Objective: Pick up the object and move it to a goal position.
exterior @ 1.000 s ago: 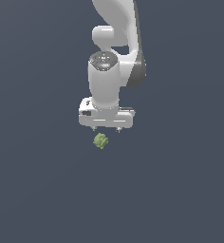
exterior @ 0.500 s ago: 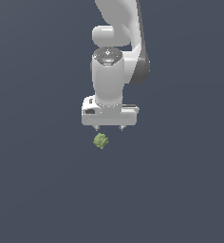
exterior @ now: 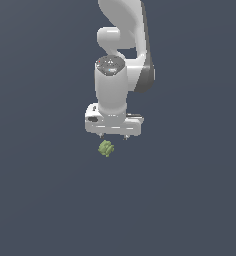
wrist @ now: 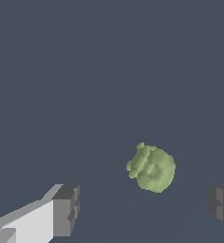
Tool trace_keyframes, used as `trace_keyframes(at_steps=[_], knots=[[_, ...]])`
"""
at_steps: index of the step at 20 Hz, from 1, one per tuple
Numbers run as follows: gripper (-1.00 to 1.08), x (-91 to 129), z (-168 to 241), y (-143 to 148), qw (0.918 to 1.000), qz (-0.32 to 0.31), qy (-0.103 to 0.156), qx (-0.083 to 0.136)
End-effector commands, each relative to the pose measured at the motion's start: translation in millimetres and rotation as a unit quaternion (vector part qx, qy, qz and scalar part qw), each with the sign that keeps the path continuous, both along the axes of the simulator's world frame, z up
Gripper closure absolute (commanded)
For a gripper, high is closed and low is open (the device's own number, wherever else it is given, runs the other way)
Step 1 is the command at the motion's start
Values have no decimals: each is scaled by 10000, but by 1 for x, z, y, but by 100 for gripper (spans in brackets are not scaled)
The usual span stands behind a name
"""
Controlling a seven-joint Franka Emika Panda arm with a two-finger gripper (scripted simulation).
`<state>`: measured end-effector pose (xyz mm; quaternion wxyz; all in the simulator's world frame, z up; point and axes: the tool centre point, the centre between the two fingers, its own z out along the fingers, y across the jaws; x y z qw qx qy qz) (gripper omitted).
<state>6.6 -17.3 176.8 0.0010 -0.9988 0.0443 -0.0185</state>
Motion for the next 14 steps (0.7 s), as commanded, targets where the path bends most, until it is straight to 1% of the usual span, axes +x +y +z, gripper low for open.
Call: trace_keyframes(at_steps=[1,6,10,14], knots=[[-92,-2,-8,-4,9997,-236,20,15],[-92,-8,-29,-14,9960,-894,70,47],[-92,-15,-49,-24,9885,-1510,114,60],[-92,-21,-64,-32,9797,-1997,145,60]])
